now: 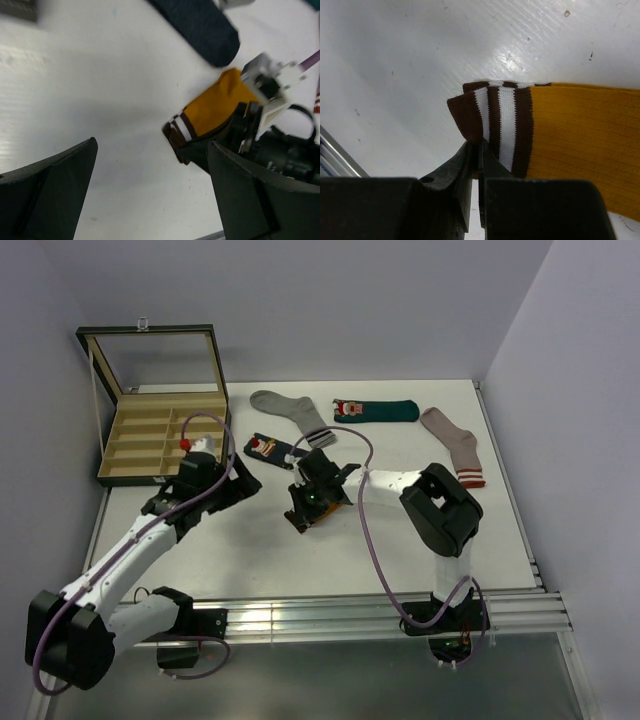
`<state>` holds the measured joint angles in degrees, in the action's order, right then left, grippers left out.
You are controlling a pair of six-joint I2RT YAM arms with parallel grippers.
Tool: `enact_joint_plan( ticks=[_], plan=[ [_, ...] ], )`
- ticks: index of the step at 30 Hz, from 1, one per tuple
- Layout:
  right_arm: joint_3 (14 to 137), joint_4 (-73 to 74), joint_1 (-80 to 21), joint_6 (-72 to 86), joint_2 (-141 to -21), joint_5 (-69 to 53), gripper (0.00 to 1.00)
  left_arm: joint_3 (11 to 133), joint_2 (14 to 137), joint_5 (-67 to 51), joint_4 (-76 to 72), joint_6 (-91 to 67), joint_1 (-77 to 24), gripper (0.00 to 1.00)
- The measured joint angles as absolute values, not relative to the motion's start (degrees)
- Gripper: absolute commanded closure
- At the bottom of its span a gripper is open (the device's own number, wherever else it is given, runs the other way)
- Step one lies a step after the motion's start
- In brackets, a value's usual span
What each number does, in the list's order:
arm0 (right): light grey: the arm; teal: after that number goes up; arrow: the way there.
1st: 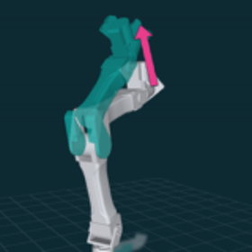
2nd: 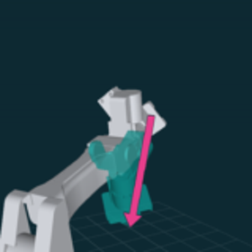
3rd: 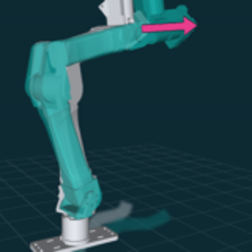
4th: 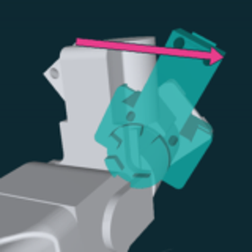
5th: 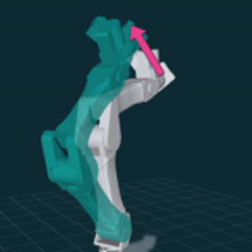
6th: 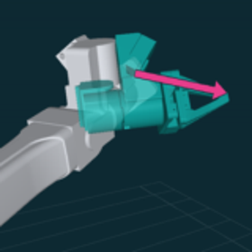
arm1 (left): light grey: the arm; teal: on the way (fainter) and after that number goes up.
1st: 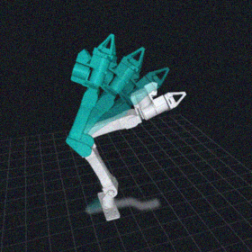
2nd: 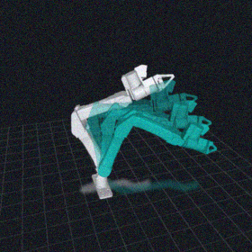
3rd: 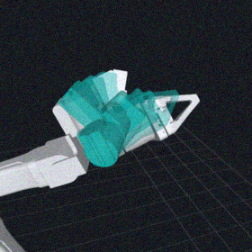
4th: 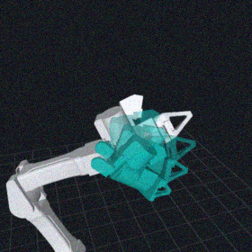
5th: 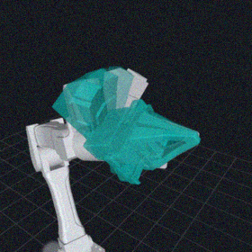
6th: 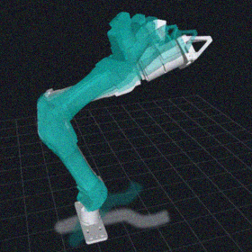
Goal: Roll the socks
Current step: Roll the sock at the center of the board.
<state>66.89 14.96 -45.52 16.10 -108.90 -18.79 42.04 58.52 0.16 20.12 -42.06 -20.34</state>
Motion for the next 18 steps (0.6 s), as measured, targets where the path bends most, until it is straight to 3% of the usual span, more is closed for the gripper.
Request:
enact_joint_plan(
  ticks=[7,18],
  plan=[
    [65.19,12.4,-42.78,17.34,-108.9,-23.97,0.96,38.02,66.26,1.19,15.75,-51.7,-27.11,0.04],
    [64.16,11.03,-42.7,17.39,-108.14,-24.25,0.95,34.85,70.54,0.34,6.59,-59.35,-28.53,0.1]
  ],
)
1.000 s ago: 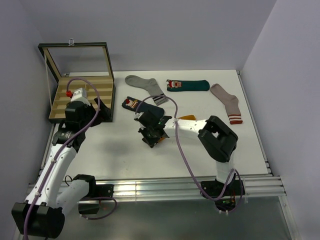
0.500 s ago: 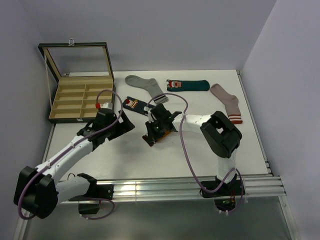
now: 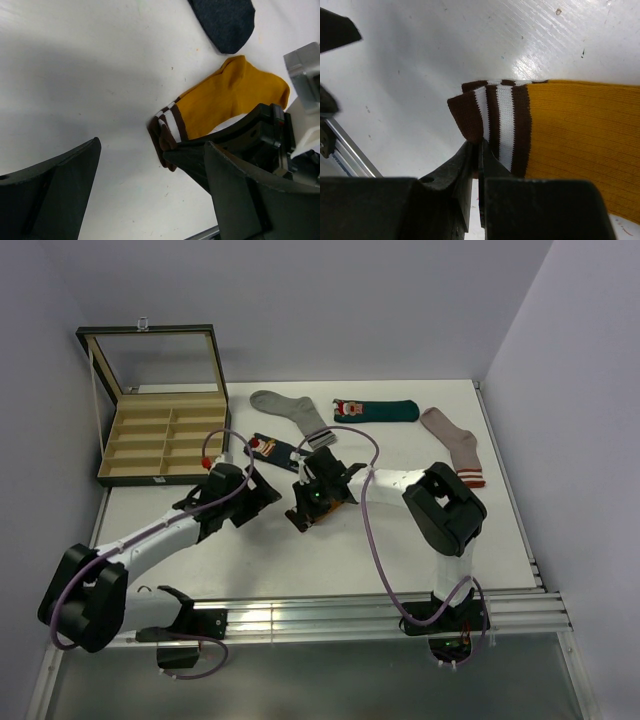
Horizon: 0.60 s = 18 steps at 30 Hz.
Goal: Roll the socks
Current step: Roll the sock at the center of the board.
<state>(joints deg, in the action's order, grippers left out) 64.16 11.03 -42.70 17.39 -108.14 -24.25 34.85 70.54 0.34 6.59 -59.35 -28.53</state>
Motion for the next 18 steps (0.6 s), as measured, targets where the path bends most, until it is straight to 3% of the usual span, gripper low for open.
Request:
enact_joint_plan(
  ticks=[18],
  plan=[
    [64.16,10.44,-42.72,18.28,-108.12,-21.5,0.82,34.76,85.23,-3.9,-4.69,-66.98,-31.73,0.3]
  ],
)
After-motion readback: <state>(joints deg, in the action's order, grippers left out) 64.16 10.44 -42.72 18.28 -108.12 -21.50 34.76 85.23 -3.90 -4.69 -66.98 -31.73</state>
